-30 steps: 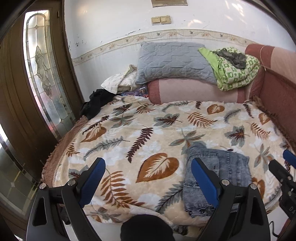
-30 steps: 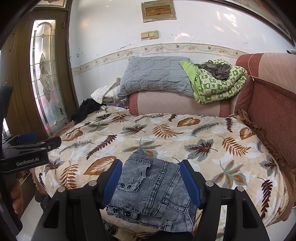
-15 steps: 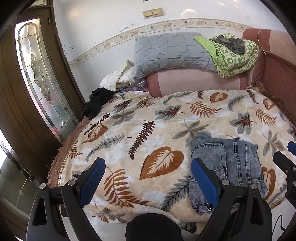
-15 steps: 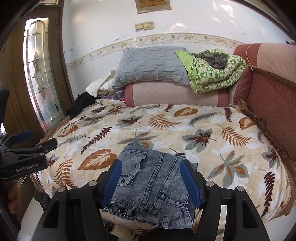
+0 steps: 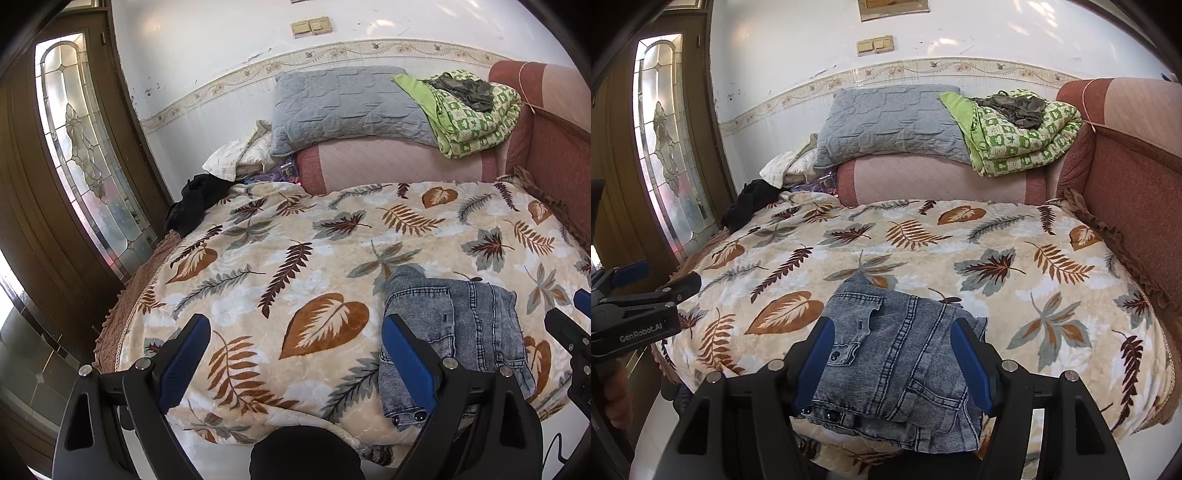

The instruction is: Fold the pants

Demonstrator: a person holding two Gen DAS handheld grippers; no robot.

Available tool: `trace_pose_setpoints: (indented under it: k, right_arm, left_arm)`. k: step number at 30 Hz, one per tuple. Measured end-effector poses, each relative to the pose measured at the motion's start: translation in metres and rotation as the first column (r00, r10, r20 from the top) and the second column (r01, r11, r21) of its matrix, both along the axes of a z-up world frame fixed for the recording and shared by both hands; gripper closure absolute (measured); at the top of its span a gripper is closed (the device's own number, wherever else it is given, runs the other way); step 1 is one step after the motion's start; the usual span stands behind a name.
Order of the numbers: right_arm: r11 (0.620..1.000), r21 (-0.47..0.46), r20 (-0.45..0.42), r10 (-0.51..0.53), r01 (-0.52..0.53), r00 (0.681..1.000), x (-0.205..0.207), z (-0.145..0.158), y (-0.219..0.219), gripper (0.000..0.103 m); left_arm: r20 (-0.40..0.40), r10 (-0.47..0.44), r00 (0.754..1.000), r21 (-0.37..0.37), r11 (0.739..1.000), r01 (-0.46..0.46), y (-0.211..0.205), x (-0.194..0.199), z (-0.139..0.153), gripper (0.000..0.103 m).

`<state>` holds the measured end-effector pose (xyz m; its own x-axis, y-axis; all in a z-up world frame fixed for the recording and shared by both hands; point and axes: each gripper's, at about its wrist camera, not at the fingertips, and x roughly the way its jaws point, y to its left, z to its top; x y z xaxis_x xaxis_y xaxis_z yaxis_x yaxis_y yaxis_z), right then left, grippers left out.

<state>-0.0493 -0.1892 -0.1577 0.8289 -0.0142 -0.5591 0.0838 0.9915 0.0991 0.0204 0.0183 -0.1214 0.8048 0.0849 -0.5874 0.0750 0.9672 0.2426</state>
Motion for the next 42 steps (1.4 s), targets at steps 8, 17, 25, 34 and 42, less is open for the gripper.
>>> trace_pose_setpoints:
  k: [8, 17, 25, 34, 42]
  right_arm:
    - [1.0, -0.007, 0.009, 0.009, -0.009, 1.0, -0.003, 0.005, 0.005, 0.034]
    - [0.999, -0.023, 0.032, 0.027, -0.026, 0.999, -0.01, 0.011, 0.012, 0.034]
    - [0.999, -0.035, 0.063, 0.027, -0.025, 0.998, -0.017, 0.02, 0.014, 0.034]
    - [0.999, -0.037, 0.083, 0.037, -0.034, 0.996, -0.022, 0.024, 0.017, 0.034]
    - [0.999, -0.022, 0.096, 0.028, -0.026, 0.995, -0.026, 0.022, 0.006, 0.034]
  left_arm:
    - [0.01, 0.032, 0.999, -0.027, 0.999, -0.032, 0.011, -0.002, 0.003, 0.009]
    - [0.038, 0.034, 0.999, -0.041, 0.999, -0.032, 0.013, -0.01, 0.011, 0.009]
    - [0.05, 0.033, 0.998, -0.057, 0.998, -0.031, 0.016, -0.014, 0.015, 0.009]
    - [0.053, 0.024, 0.998, -0.063, 0.998, -0.02, 0.013, -0.021, 0.021, 0.009]
    - [0.065, 0.009, 0.998, -0.062, 0.998, -0.005, 0.001, -0.024, 0.026, 0.009]
